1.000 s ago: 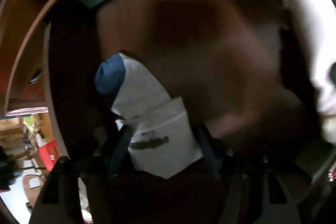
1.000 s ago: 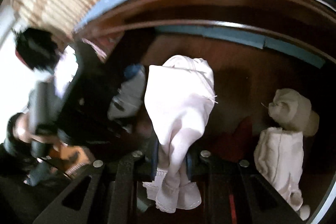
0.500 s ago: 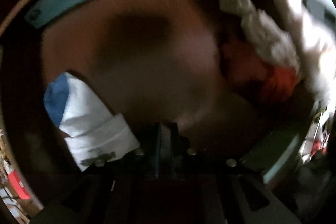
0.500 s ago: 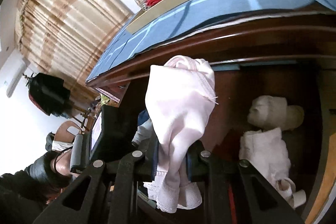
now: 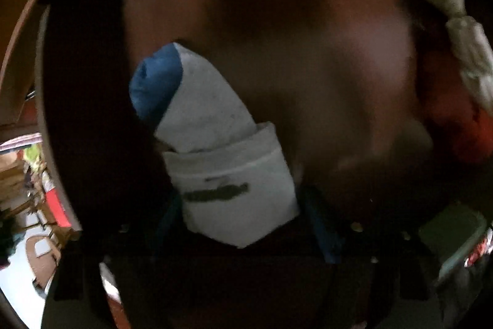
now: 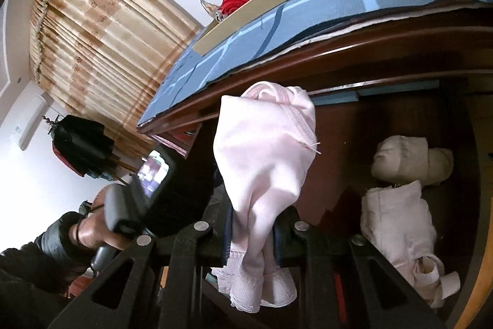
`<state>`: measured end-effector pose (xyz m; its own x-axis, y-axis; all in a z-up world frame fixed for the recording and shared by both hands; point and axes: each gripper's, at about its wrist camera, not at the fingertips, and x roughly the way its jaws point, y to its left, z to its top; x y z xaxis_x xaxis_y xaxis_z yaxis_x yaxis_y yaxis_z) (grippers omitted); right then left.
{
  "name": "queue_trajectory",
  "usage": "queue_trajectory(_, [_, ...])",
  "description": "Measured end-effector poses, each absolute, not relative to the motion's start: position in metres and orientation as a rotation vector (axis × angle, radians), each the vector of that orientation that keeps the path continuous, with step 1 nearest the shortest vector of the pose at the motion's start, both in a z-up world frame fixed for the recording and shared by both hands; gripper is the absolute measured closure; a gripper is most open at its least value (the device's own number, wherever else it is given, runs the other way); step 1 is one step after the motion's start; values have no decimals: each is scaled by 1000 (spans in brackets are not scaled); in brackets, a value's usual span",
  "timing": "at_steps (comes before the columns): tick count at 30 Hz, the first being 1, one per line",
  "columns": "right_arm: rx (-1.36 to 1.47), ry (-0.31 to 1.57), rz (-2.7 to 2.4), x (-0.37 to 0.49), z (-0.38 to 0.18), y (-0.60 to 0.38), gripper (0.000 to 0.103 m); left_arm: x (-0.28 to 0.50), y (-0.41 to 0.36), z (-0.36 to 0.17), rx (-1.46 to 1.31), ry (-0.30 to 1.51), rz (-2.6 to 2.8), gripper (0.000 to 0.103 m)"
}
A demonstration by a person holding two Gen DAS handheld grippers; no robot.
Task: Take underwear out of drawer
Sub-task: 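Lift the grey sock and pink underwear up out of the drawer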
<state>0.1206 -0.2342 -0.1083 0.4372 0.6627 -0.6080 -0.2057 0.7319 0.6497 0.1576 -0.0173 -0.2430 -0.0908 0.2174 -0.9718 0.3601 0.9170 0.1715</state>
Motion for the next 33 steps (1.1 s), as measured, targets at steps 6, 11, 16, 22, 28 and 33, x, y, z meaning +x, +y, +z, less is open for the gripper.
queue_trajectory(6, [584,910,595,117,-101,-243,80,172,-11,-250,325,1677,-10,3])
queue_trajectory(11, [613,880,609,113,-98,-248,80,183,0,-241,276,1727,-163,69])
queue_trajectory(16, [651,865,584,108,-103,-262,80,185,19,-238,227,1723,-218,71])
queue_trajectory(22, [691,871,564,106,-112,-272,80,170,10,-239,141,1697,-350,88])
queue_trajectory(28, [686,850,526,100,-107,-275,80,158,-4,-206,119,1554,-511,89])
queue_trajectory(33, [683,853,471,103,-108,-279,80,139,17,-177,3,1433,-575,89])
